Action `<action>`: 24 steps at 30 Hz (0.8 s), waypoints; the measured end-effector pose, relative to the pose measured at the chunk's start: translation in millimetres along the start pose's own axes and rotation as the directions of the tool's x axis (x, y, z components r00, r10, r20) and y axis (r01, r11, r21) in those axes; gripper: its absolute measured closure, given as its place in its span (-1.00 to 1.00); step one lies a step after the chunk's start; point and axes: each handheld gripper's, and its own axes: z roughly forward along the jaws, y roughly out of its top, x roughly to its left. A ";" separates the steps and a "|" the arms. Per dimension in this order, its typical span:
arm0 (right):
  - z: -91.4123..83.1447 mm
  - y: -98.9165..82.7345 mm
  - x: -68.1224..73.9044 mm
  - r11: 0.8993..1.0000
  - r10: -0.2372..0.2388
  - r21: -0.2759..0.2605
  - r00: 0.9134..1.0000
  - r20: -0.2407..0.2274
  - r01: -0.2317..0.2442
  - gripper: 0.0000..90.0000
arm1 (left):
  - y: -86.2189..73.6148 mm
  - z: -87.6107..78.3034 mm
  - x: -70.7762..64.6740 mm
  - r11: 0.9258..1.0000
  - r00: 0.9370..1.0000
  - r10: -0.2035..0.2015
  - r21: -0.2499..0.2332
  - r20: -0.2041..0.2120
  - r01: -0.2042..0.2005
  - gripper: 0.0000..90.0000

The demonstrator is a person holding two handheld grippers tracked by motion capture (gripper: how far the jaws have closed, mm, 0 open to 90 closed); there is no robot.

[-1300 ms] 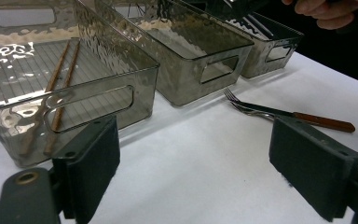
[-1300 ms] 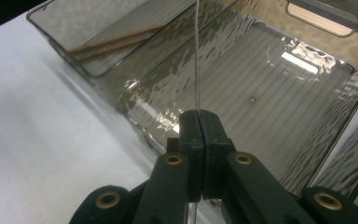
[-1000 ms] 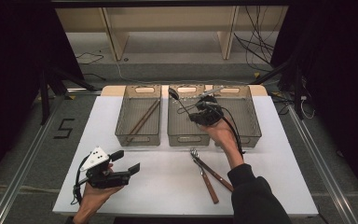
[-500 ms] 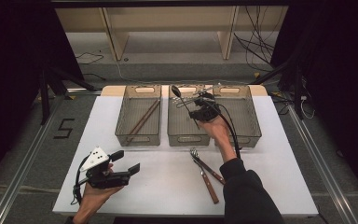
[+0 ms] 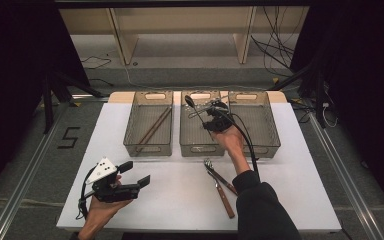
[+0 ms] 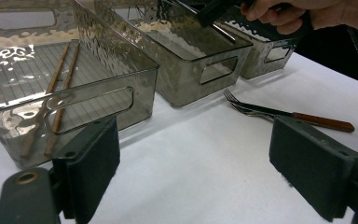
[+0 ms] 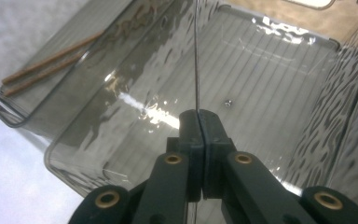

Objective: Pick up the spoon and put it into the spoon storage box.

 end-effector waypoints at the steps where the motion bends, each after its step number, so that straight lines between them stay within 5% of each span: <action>1: 1.0 -0.3 0.1 1.000 0.000 0.003 1.000 0.001 0.000 1.00 | 0.0 -0.1 0.1 1.000 1.000 0.001 0.001 0.000 -0.001 -0.65; 10: 8.9 -2.2 4.5 1.000 0.000 0.028 1.000 0.003 0.000 0.96 | 0.0 0.1 -0.4 1.000 1.000 0.005 0.005 0.001 -0.005 -0.65; 13: 9.0 -1.4 6.2 1.000 0.012 0.018 0.999 -0.035 -0.011 0.73 | 0.0 -0.1 -0.4 1.000 1.000 0.002 0.003 0.000 -0.002 -0.65; 24: -8.0 -5.0 5.5 0.999 -0.033 -0.018 0.996 -0.078 0.031 0.42 | 0.0 -0.1 -0.2 1.000 1.000 -0.001 0.001 -0.002 0.001 -0.65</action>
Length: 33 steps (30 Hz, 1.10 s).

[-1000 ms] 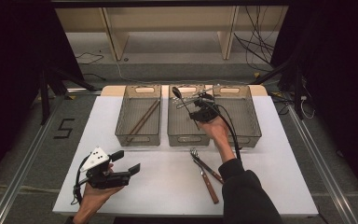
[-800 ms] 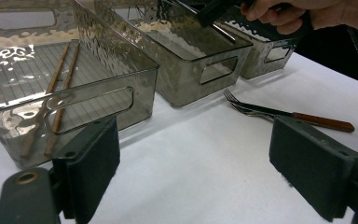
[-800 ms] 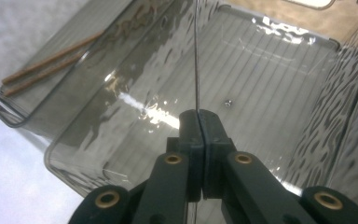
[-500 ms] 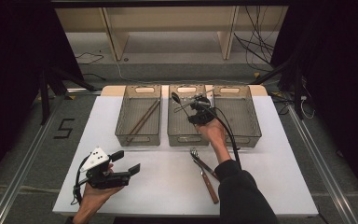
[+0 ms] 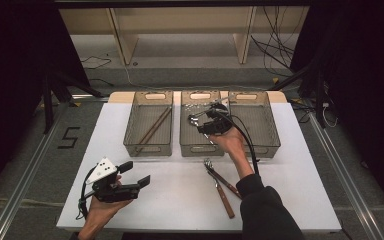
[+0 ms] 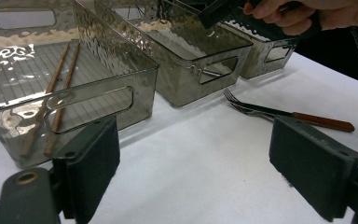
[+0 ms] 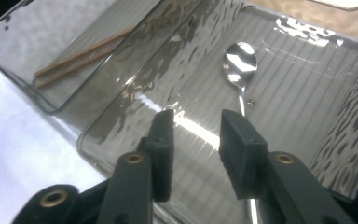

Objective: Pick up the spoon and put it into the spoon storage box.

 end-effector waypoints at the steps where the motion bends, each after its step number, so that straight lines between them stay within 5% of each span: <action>1: -2.1 -1.2 0.3 1.000 -0.011 -0.005 1.000 -0.004 0.011 0.36 | -0.1 0.1 0.1 1.000 1.000 -0.001 -0.002 0.000 0.001 -0.65; 14: -41.0 -14.4 17.2 0.994 -0.098 -0.059 0.993 -0.063 0.095 -0.13 | 0.1 0.3 0.3 1.000 1.000 -0.002 -0.003 -0.001 0.002 -0.65; 33: -67.9 -49.6 23.1 0.988 -0.137 -0.075 0.988 -0.075 0.132 -0.32 | 0.3 0.2 0.1 1.000 1.000 -0.003 -0.004 -0.001 0.003 -0.65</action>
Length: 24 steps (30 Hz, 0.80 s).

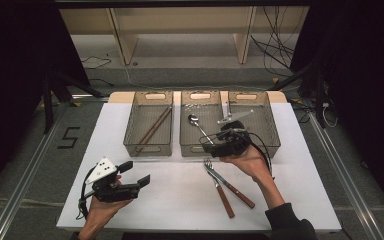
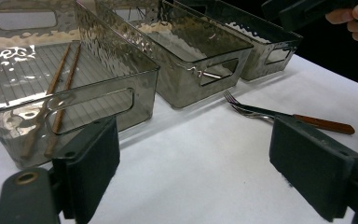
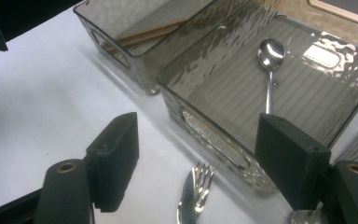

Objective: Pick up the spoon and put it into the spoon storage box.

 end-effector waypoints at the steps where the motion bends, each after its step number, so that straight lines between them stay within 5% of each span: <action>1: -1.2 -2.3 0.0 1.000 -0.004 0.000 1.000 0.005 0.004 -0.32 | 0.0 0.1 0.1 1.000 1.000 0.001 0.001 0.000 -0.001 -0.65; 24: -16.2 -48.2 -5.8 0.999 0.029 0.040 0.999 0.033 -0.030 -0.40 | 0.5 0.2 -0.1 1.000 1.000 0.003 -0.001 0.000 -0.003 -0.65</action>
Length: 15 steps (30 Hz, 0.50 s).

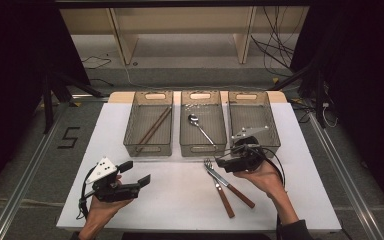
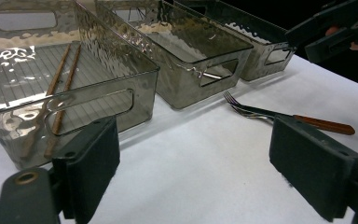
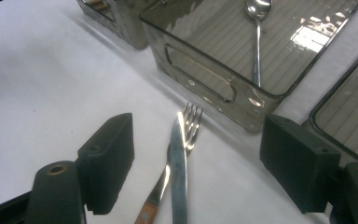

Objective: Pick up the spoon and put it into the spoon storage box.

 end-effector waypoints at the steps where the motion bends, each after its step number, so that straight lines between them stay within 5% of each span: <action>1: -0.2 -1.2 0.0 1.000 -0.002 0.003 1.000 -0.002 0.002 -0.40 | 0.1 0.0 0.3 1.000 1.000 0.000 0.000 0.000 0.000 -0.65; 15: 2.1 -27.0 -0.3 0.995 -0.005 0.103 1.000 0.002 0.005 -0.47 | 1.2 2.8 0.3 1.000 1.000 0.001 0.002 0.000 -0.001 -0.65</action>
